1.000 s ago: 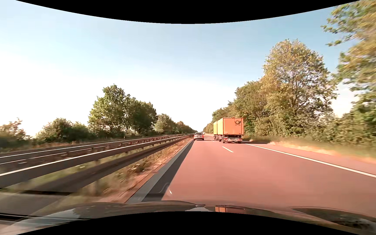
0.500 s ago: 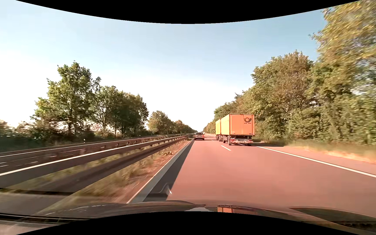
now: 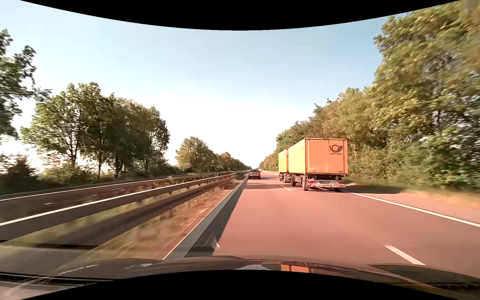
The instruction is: Follow the waypoints while adhering to traffic rules and regulations
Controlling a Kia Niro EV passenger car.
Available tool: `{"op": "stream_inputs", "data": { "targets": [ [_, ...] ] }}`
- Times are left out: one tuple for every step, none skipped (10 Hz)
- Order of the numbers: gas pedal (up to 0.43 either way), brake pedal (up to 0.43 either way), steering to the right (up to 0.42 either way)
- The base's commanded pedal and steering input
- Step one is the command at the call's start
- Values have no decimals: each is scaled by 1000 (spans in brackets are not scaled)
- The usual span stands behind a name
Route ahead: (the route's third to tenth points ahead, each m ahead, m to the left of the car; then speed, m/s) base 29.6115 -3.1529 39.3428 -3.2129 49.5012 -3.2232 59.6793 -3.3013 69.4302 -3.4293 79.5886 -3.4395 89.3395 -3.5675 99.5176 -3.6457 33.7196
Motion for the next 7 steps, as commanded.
{"op": "stream_inputs", "data": {
  "targets": [
    [409, 6, -2],
    [409, 6, -2],
    [409, 6, -3],
    [409, 6, -2],
    [409, 6, -2],
    [409, 6, -1],
    [409, 6, 0]
  ]
}}
